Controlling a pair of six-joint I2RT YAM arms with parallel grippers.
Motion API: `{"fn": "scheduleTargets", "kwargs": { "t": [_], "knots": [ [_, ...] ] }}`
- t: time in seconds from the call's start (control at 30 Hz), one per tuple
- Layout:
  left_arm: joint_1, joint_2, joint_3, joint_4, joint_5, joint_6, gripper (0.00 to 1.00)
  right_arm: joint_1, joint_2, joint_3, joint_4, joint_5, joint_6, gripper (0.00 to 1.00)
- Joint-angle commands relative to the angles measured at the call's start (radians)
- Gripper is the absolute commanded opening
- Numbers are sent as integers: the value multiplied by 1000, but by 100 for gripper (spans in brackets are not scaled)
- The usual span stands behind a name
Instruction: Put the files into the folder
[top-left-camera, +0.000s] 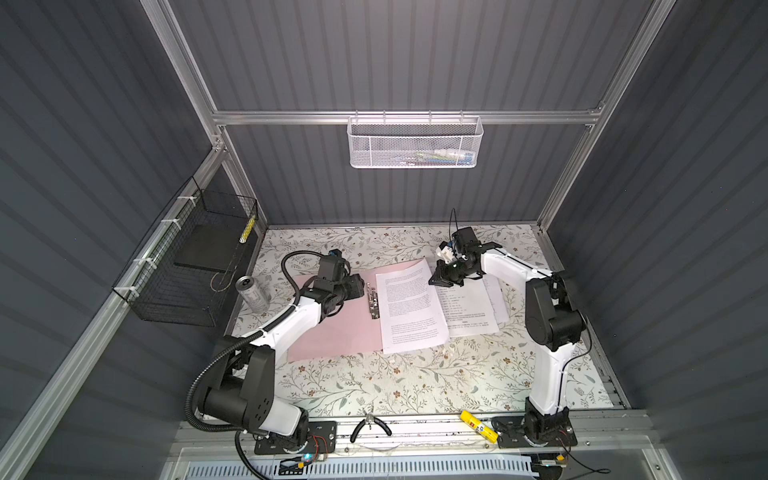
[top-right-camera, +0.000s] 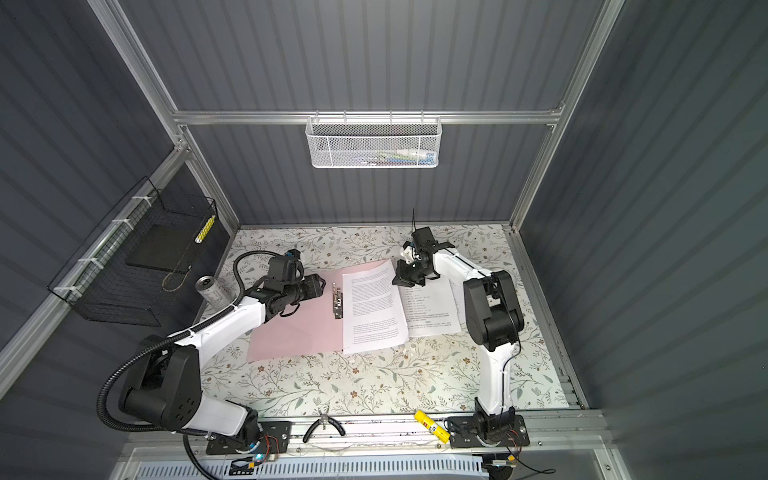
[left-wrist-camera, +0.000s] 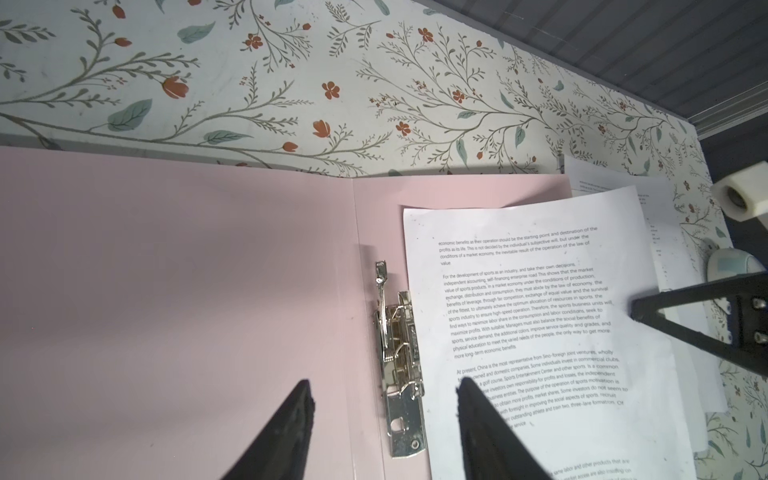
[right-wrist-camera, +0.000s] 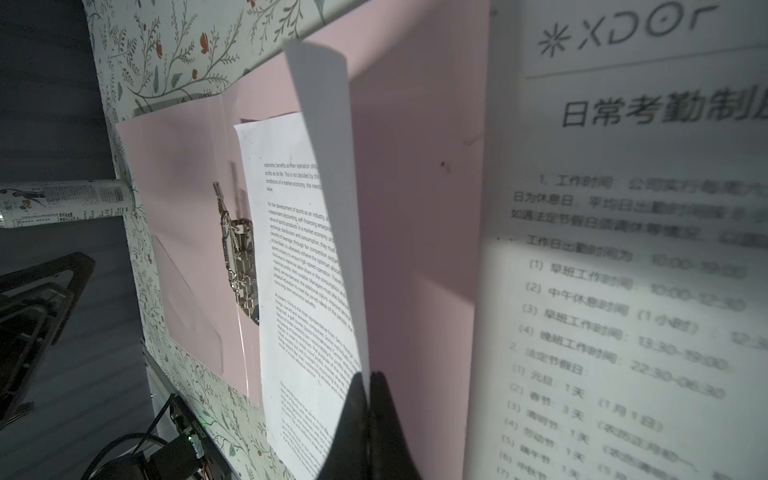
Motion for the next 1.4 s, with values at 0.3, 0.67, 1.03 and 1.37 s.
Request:
{"fn": "scheduleTargets", "kwargs": {
  "t": [0.3, 0.67, 1.03, 1.37],
  "knots": [
    [5, 35, -16, 17, 31, -10, 57, 8, 74, 124, -26, -32, -11, 0],
    [5, 46, -11, 13, 31, -6, 57, 26, 108, 170, -49, -44, -38, 0],
    [7, 51, -15, 12, 28, -11, 58, 28, 115, 174, -49, -59, -30, 10],
    [5, 62, -17, 26, 39, -15, 59, 29, 116, 213, -83, -49, -41, 35]
  ]
}}
